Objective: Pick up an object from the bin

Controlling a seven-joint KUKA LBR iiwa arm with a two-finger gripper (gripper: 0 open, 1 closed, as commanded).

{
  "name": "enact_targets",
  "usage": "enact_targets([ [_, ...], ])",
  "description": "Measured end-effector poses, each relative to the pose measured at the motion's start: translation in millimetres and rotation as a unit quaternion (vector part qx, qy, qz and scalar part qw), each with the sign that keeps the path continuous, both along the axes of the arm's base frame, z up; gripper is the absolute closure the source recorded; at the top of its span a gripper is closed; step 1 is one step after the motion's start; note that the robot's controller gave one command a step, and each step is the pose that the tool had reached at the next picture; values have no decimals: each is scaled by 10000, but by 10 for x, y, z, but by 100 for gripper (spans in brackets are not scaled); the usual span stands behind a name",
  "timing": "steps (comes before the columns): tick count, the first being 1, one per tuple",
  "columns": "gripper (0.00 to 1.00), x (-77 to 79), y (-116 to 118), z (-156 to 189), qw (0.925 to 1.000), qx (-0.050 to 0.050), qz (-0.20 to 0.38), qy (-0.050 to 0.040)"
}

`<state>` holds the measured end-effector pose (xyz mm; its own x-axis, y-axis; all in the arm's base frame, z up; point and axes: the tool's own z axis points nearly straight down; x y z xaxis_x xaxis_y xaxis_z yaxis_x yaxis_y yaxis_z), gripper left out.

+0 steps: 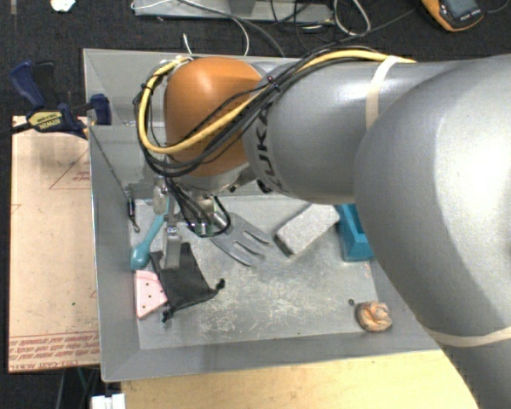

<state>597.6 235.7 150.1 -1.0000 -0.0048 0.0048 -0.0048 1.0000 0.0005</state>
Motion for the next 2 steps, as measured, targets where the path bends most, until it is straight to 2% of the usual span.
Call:
enact_targets([
  [1, 0, 15, -13, 51, 10000, 6, -21, -29],
  [2, 0, -615, -294, -656, 9849, 15, 1733, -23],
])
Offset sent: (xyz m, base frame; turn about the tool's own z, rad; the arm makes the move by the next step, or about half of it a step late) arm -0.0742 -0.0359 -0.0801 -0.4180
